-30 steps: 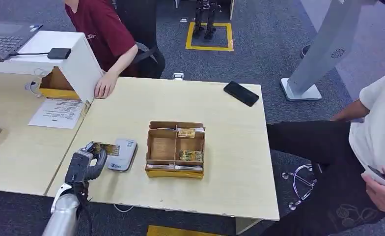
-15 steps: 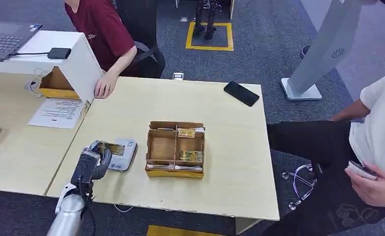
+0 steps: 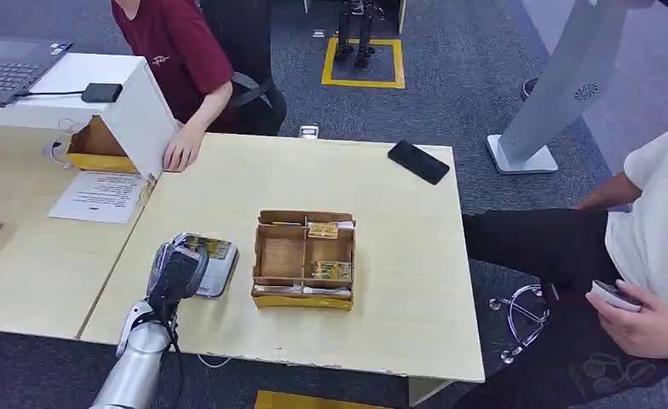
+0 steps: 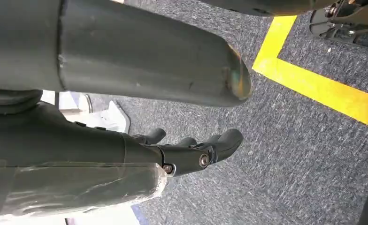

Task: Pass the card to the sensor for recognition and then transmit it.

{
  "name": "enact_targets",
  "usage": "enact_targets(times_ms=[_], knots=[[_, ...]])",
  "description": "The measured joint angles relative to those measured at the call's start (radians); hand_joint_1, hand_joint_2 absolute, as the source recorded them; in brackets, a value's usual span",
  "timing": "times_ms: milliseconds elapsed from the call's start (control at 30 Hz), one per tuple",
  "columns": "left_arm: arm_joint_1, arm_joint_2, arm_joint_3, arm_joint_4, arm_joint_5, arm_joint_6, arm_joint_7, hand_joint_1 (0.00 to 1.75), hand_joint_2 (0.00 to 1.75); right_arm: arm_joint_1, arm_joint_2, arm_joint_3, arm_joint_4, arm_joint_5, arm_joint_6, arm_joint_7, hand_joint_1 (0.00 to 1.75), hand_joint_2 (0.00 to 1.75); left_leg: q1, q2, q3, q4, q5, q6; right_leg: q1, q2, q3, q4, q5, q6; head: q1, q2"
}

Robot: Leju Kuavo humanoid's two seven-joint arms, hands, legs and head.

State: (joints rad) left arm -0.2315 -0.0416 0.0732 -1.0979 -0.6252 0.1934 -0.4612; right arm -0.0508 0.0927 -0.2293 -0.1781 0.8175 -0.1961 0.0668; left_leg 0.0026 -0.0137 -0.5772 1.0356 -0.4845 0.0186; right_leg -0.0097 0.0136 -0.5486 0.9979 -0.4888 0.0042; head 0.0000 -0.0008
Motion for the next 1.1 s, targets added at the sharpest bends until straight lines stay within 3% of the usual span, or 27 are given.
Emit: enact_targets(times_ms=[833,1100], knots=[[-0.020,0.001,-0.003,0.090,-0.011,0.003,0.012,1.75,1.75,0.000,0.006,-0.005,0.000,0.029,0.001,-0.011,0.00,0.00,0.000,0.000,0.000,0.000,0.000,0.000,0.000,0.000,0.000,0.000,0.000,0.000,0.000,0.000],[-0.026,0.027,-0.001,0.123,-0.012,0.020,0.008,1.75,1.75,0.000,0.006,-0.013,0.000,0.050,0.002,-0.010,0.00,0.00,0.000,0.000,0.000,0.000,0.000,0.000,0.000,0.000,0.000,0.000,0.000,0.000,0.000,0.000]])
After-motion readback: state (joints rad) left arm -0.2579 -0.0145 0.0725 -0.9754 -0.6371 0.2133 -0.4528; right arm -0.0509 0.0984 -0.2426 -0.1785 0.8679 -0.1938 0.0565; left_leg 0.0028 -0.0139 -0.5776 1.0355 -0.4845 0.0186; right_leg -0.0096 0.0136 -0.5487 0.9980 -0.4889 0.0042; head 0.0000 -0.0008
